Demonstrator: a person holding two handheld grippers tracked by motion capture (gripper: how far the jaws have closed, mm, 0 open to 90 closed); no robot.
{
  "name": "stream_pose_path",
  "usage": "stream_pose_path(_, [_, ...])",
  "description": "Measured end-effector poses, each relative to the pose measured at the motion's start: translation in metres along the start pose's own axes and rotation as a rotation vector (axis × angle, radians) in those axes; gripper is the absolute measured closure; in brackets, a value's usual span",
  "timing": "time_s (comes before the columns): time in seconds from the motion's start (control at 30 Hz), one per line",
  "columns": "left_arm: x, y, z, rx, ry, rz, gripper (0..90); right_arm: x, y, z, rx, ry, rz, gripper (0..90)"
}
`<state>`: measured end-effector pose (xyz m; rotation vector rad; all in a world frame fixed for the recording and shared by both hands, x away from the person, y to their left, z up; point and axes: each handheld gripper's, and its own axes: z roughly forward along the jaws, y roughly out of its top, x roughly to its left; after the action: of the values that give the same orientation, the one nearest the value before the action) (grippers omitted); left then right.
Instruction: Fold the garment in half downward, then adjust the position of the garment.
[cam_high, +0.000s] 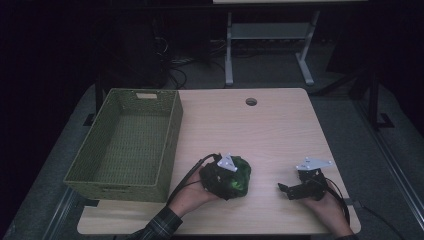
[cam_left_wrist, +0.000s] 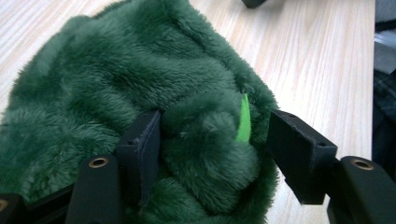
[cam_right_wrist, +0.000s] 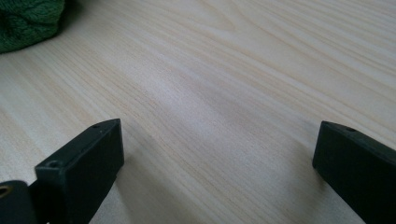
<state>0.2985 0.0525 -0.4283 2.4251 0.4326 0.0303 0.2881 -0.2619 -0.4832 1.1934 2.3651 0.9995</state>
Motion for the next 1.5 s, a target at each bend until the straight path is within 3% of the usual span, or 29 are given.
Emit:
stream_pose_path(0.17, [-0.003, -0.006, 0.008, 0.033, 0.058, 0.079, 34.6, 0.000, 0.000, 0.000, -0.001, 0.000, -0.001, 1.7])
stream_pose_path(0.67, [-0.015, -0.008, 0.024, 0.102, 0.170, 0.193, 36.3, 0.000, 0.000, 0.000, 0.000, 0.000, 0.000, 1.7])
stream_pose_path(0.77, [-0.016, -0.009, 0.024, 0.103, 0.187, 0.203, 39.5, 0.000, 0.000, 0.000, 0.000, 0.000, 0.000, 1.7])
stream_pose_path(0.83, [-0.015, -0.009, 0.024, 0.095, 0.201, 0.211, 46.2, 0.000, 0.000, 0.000, 0.000, 0.000, 0.000, 1.7])
stream_pose_path(1.07, [-0.013, -0.009, 0.024, 0.098, 0.175, 0.198, 64.9, 0.000, 0.000, 0.000, 0.000, -0.001, 0.000, 1.8])
stream_pose_path(1.37, [-0.007, -0.009, 0.024, 0.100, 0.137, 0.171, 77.7, 0.000, 0.000, 0.000, 0.000, -0.002, 0.001, 1.8])
stream_pose_path(1.5, [0.002, -0.006, 0.016, 0.068, 0.074, 0.103, 80.8, 0.000, 0.000, 0.000, 0.000, -0.002, 0.001, 1.9])
